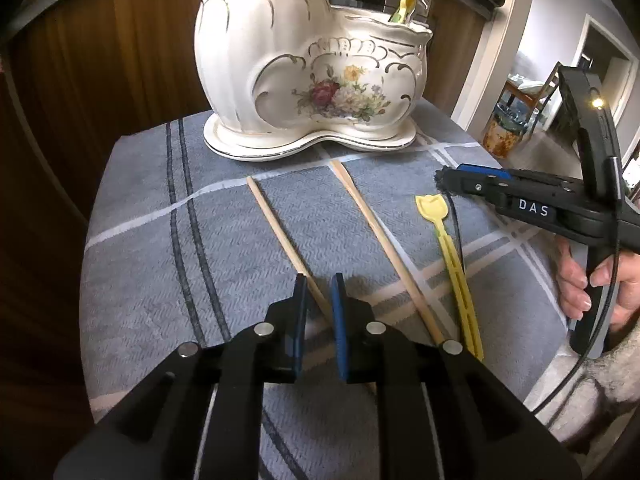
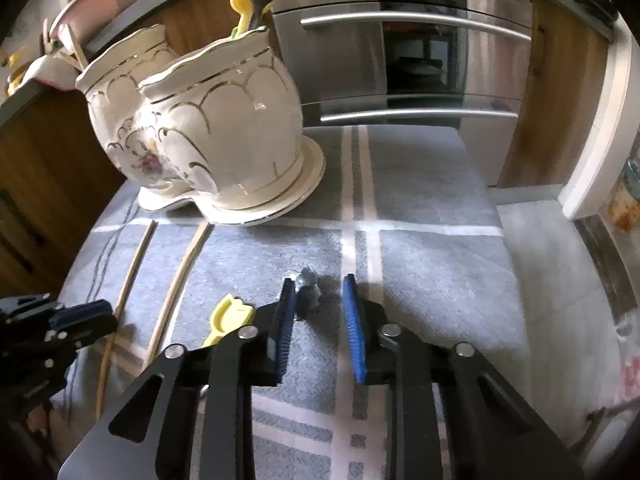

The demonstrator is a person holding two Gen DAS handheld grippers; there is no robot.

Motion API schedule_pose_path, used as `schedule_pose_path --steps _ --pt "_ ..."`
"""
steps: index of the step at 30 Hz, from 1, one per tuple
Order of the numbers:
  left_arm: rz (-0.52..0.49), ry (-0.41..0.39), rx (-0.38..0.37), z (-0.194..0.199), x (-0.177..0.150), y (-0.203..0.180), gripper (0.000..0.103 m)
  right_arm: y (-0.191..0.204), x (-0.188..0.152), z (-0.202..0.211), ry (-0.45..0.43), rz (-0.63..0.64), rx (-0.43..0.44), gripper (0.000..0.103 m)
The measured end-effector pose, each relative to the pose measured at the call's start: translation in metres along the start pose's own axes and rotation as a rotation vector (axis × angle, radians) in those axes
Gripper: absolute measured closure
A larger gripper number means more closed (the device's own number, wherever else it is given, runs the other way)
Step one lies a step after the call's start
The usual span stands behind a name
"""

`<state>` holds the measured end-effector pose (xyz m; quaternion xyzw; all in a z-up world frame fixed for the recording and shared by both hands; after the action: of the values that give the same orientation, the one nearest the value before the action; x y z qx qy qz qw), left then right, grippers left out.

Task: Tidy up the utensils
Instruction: 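Grasp a chopstick with the left tool while the right tool grasps a silver spoon, then lift the chopstick and silver spoon up over the white holder with both tools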

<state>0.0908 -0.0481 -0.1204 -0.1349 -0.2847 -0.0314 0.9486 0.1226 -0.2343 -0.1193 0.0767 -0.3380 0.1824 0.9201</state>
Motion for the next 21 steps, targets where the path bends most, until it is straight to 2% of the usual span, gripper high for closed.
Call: schedule_pose_path --steps 1,4,9,13,21 --pt "0.001 -0.001 0.002 -0.001 0.001 -0.001 0.090 0.000 0.000 0.000 -0.001 -0.001 0.010 0.090" --pt "0.007 -0.008 0.016 -0.005 0.003 -0.002 0.090 0.000 0.000 0.002 -0.011 0.002 0.017 0.094" --pt "-0.010 -0.003 0.045 -0.006 0.005 -0.003 0.093 -0.005 0.001 0.017 -0.053 -0.014 0.028 0.098" --pt "-0.005 0.002 0.036 -0.002 0.006 0.000 0.098 -0.009 0.002 0.036 -0.101 -0.016 -0.003 0.099" --pt "-0.006 -0.060 0.010 0.021 0.004 0.004 0.098 -0.004 0.008 0.085 -0.236 0.038 -0.105 0.100"
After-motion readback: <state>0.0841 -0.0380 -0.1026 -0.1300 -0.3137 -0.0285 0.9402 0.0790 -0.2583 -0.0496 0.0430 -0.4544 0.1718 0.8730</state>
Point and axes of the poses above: each gripper's, at about its wrist camera, not at the fingertips, and z roughly against the way its jaws point, y to its left, x to its top, the point moved 2 cm from there along -z, roughly the way its jaws point, and after that the axes turned 15 degrees about z, right-handed, at the moved point
